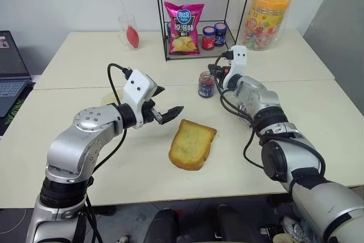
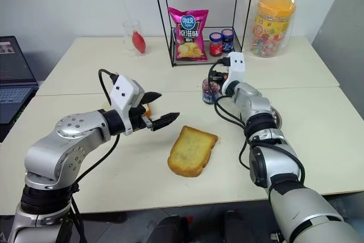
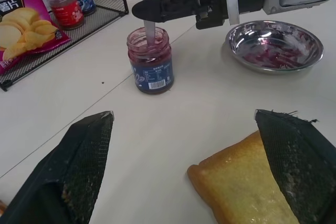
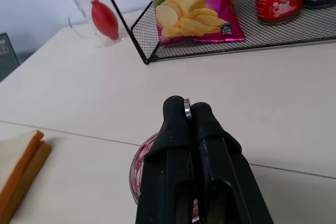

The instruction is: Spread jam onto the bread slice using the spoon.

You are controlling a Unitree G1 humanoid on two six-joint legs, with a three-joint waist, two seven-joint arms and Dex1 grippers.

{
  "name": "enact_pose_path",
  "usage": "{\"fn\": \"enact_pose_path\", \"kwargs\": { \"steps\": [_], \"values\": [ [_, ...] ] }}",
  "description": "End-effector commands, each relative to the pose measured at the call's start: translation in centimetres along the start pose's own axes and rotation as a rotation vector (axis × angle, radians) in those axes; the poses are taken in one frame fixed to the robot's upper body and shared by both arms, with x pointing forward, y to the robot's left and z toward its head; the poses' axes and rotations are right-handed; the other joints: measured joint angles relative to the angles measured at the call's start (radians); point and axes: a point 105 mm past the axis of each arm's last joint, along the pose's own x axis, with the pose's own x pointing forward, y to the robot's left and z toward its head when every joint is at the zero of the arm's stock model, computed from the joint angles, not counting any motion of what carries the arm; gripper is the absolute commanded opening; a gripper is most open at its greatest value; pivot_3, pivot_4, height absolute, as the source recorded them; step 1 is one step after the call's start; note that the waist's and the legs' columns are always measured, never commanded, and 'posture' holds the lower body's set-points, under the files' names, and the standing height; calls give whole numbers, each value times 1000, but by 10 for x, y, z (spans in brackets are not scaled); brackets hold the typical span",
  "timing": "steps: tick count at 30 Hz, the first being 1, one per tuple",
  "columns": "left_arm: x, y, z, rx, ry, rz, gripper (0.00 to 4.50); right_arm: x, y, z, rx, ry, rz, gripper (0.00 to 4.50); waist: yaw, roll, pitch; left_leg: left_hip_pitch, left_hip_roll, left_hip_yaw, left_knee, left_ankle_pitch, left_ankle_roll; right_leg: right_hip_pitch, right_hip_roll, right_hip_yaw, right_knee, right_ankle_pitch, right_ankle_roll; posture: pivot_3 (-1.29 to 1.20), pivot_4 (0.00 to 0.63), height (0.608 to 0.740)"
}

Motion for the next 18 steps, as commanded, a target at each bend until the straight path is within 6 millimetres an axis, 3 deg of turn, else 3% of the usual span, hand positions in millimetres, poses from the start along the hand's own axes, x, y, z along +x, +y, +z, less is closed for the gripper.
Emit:
{"fn": "enact_pose_path", "kwargs": {
  "steps": [1, 9, 18],
  "values": [
    [0, 0, 9, 38, -33, 3, 4500, 0, 12, 37, 61, -102, 30, 19, 0, 0, 0, 0, 0, 0, 0, 0, 0, 0, 0, 0, 0, 0, 0, 0, 150, 740],
    [0, 4, 10, 36, -31, 19, 4500, -4, 8, 46, 168, -121, 25, 19, 0, 0, 0, 0, 0, 0, 0, 0, 0, 0, 0, 0, 0, 0, 0, 0, 150, 740],
    [1, 11, 11, 44, -32, 36, 4500, -7, 4, 53, 171, -147, 15, 19, -1, 0, 0, 0, 0, 0, -1, 0, 0, 0, 0, 0, -1, 0, 0, 0, 150, 740]
  ]
}}
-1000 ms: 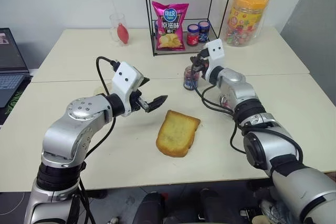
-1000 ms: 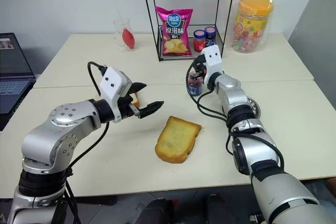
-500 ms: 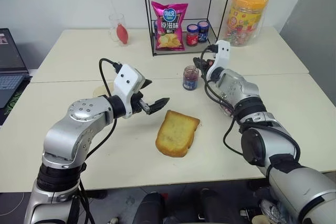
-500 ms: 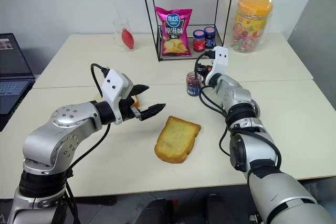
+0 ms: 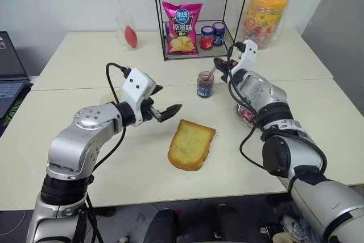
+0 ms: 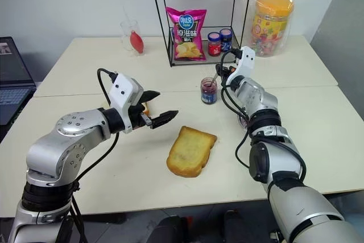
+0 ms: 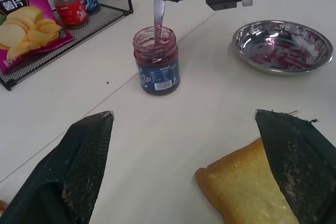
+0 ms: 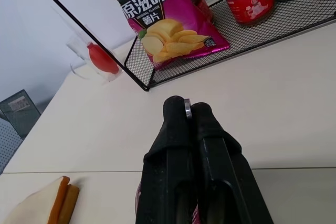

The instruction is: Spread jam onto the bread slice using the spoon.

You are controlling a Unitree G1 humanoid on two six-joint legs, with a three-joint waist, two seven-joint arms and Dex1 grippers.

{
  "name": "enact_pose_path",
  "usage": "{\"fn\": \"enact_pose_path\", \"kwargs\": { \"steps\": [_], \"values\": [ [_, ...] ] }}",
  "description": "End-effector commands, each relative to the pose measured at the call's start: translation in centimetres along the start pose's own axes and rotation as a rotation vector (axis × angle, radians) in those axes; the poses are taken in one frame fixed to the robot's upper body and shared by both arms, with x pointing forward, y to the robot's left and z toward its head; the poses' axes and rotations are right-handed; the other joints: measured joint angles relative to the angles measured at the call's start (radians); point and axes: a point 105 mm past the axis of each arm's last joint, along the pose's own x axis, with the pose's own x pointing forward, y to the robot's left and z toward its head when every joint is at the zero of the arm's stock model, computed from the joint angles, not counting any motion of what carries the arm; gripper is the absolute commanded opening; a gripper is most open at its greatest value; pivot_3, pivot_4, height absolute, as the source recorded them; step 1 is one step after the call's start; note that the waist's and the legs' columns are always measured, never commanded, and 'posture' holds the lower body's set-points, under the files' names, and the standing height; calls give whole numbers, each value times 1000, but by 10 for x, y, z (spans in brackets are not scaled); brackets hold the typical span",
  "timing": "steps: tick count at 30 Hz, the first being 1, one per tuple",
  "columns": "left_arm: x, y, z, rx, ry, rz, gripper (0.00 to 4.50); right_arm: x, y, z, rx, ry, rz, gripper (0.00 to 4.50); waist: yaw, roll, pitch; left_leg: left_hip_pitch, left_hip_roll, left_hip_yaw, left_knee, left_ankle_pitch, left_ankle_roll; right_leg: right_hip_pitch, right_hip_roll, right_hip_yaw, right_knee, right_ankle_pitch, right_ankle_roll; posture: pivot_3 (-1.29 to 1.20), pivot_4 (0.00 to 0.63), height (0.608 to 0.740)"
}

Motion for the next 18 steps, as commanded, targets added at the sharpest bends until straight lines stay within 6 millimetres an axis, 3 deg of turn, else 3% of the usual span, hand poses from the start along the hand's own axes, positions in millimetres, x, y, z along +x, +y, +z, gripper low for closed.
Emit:
{"fn": "enact_pose_path", "kwargs": {
  "steps": [1, 18],
  "values": [
    [-1, 3, 11, 44, -31, 16, 4500, -1, 18, 34, -32, -98, 53, 19, 0, 0, 0, 0, 0, 0, 0, 0, 0, 0, 0, 0, 0, 0, 0, 0, 150, 740],
    [1, 3, 12, 63, -28, 11, 4500, -4, 15, 39, -33, -117, 47, 19, 0, 0, 0, 0, 0, 0, 0, 0, 0, 0, 0, 0, 0, 0, 0, 0, 150, 740]
  ]
}}
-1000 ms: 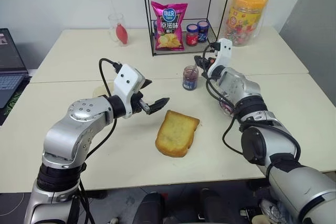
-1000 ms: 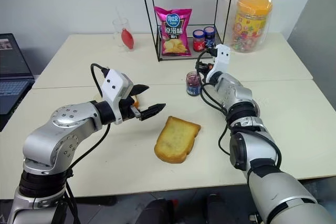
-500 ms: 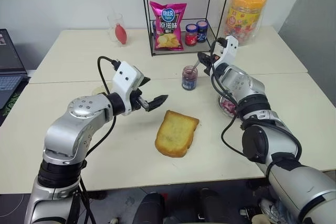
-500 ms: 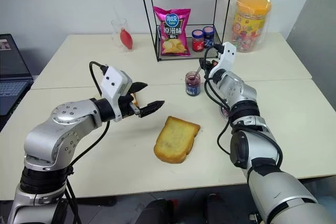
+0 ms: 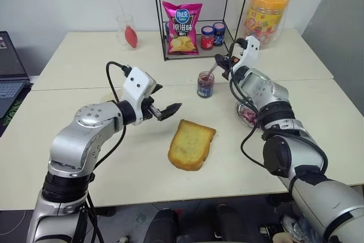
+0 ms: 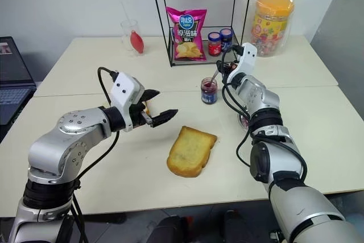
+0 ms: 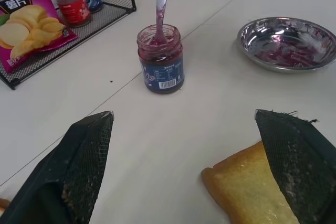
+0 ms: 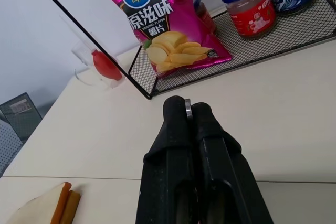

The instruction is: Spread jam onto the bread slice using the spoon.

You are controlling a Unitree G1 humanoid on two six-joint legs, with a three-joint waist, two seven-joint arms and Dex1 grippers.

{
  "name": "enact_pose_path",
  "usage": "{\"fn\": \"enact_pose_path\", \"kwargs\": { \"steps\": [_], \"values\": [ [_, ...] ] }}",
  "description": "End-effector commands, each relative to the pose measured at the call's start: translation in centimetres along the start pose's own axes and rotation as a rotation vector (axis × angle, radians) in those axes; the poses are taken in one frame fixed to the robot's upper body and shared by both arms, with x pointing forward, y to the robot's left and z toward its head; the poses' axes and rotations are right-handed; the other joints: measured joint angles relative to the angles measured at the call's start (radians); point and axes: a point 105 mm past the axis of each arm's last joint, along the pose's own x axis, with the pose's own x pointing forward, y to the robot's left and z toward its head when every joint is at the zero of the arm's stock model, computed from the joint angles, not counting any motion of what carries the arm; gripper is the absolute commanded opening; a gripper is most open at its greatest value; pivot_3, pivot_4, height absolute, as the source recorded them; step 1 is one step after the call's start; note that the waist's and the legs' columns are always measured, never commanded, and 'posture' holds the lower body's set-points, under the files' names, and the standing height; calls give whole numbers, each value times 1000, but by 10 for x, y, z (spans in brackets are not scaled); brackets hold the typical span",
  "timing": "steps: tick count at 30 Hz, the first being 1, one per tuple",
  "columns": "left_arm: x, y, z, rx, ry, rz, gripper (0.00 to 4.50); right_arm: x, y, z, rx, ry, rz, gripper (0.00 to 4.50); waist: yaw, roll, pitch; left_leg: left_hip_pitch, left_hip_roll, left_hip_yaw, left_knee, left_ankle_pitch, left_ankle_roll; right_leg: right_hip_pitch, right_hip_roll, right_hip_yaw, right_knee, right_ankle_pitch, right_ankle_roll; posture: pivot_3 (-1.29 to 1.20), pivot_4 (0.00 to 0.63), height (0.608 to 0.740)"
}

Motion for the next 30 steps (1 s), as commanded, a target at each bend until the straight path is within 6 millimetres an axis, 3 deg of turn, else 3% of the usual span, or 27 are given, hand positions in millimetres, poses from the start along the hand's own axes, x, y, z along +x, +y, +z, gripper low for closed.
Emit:
{"fn": "enact_pose_path", "kwargs": {
  "steps": [1, 30],
  "values": [
    [-2, 2, 14, 54, -43, 8, 4500, -1, 13, 31, 4, -95, 37, 19, 0, 0, 0, 0, 0, 0, 0, 0, 0, 0, 0, 0, 0, 0, 0, 0, 150, 740],
    [2, 3, 17, 67, -62, 20, 4500, -5, -5, 36, 343, -99, -16, 19, 0, 0, 0, 0, 0, 0, 0, 0, 0, 0, 0, 0, -1, 0, 0, 0, 150, 740]
  ]
}}
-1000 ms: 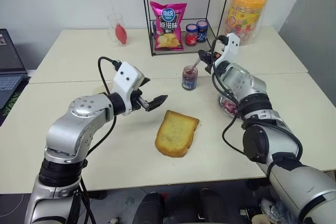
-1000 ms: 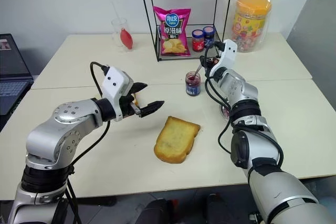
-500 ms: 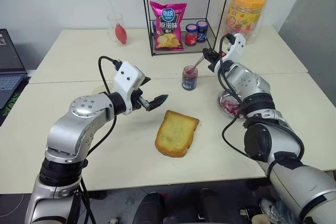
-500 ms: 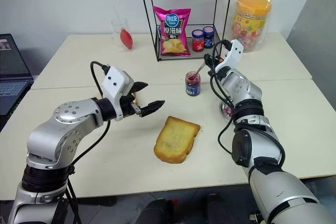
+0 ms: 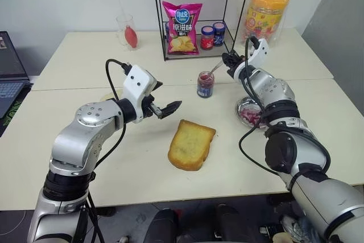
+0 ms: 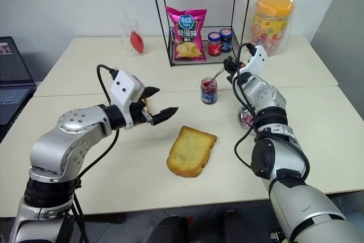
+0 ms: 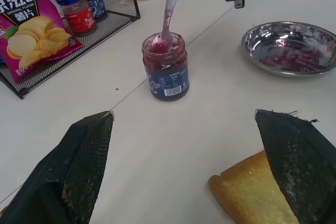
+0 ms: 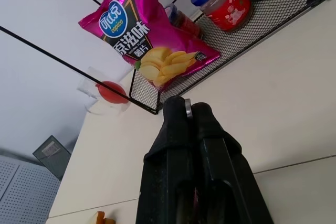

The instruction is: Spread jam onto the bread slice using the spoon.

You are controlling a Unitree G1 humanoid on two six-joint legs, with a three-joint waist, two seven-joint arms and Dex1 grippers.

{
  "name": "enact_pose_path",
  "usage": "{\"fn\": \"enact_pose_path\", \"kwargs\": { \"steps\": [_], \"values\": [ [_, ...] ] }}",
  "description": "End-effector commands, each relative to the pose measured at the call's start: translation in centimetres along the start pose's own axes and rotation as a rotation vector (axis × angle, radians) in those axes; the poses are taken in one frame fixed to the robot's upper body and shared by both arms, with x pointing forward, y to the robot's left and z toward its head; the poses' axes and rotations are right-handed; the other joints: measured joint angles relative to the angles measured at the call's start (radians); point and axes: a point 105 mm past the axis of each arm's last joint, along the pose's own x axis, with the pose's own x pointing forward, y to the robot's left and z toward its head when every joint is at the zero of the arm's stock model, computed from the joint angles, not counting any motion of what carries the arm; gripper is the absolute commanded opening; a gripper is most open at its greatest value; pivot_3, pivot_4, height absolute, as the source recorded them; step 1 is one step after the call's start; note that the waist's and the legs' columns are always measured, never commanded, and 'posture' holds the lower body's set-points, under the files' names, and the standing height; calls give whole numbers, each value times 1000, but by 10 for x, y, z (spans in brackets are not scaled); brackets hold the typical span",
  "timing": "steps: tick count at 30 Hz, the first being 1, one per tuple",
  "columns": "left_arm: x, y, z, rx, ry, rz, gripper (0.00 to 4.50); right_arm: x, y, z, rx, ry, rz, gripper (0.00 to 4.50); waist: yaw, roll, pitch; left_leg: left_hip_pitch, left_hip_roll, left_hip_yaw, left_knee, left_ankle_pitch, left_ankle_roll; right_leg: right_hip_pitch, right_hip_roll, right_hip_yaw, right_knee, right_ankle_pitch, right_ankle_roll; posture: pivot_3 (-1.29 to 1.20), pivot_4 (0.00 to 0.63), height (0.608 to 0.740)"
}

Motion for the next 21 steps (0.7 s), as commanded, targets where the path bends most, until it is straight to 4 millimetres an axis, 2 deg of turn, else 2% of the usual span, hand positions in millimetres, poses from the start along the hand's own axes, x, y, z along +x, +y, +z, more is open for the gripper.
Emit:
{"fn": "enact_pose_path", "kwargs": {
  "steps": [1, 15, 21],
  "values": [
    [1, 0, 13, 42, -44, 3, 4500, 0, 19, 24, 22, -60, 48, 19, 0, 0, 0, 0, 0, 0, 0, 0, 0, 0, 0, 0, 0, 0, 0, 0, 150, 740],
    [1, 2, 16, 30, -60, 13, 4500, -9, 12, 40, 125, -92, 39, 19, 0, 0, 0, 0, 0, 0, 0, 0, 0, 0, 0, 0, 0, 0, 0, 0, 150, 740],
    [3, 2, 22, -4, -116, 20, 4500, -11, 9, 41, 178, -99, 37, 19, 0, 0, 0, 0, 0, 0, 0, 0, 0, 0, 0, 0, -1, 0, 0, 0, 150, 740]
  ]
}}
